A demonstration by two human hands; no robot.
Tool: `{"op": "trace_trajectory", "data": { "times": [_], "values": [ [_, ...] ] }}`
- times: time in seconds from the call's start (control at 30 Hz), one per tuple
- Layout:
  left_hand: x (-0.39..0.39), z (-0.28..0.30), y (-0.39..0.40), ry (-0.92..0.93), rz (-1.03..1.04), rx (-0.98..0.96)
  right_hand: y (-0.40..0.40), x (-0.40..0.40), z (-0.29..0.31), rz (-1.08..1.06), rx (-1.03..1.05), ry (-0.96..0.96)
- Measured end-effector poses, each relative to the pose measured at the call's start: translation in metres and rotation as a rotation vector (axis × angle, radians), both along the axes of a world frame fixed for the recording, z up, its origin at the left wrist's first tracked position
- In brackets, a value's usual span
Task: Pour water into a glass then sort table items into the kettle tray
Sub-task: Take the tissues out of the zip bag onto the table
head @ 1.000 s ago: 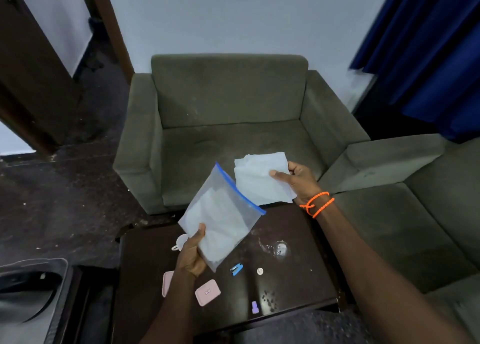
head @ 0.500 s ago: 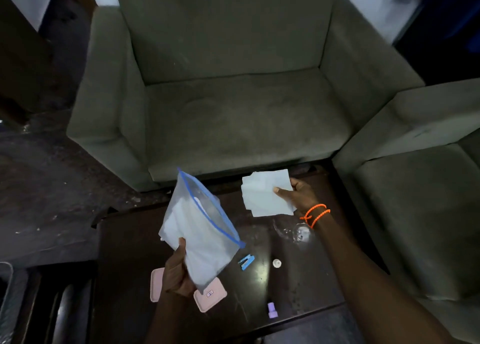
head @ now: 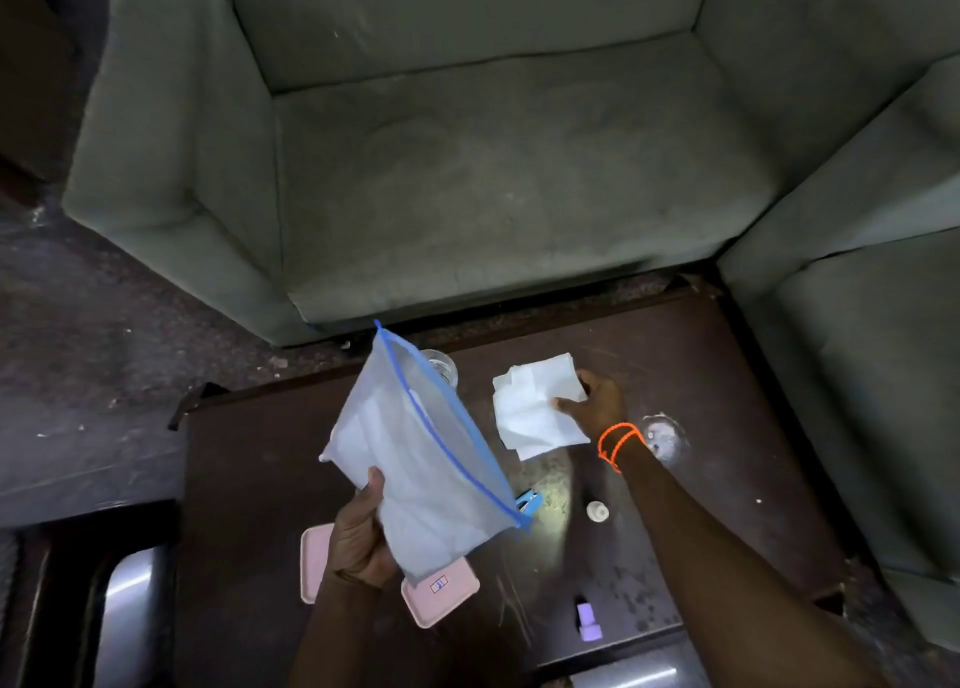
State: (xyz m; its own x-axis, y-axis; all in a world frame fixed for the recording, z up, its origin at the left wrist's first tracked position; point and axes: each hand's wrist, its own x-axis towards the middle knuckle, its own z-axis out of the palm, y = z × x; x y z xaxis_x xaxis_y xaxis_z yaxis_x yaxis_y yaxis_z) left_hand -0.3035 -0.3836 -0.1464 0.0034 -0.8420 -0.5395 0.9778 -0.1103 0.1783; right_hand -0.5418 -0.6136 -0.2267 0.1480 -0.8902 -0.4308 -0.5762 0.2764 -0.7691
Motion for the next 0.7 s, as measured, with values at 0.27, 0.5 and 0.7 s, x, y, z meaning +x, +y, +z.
{"op": "trace_trajectory", "data": {
  "times": [0.27,0.5,0.7],
  "values": [
    [-0.027,0.037,-0.028,-0.160,-0.072,0.168,-0.009,0.009,0.087,-0.189,0.110,-0.343],
    [-0.070,0.062,-0.057,-0.325,-0.149,0.214,-0.010,-0.031,0.186,0.231,0.509,-0.632],
    [-0.125,0.066,-0.075,-0.253,-0.181,0.241,-0.020,-0.091,0.197,0.273,0.205,-0.009]
  ]
}}
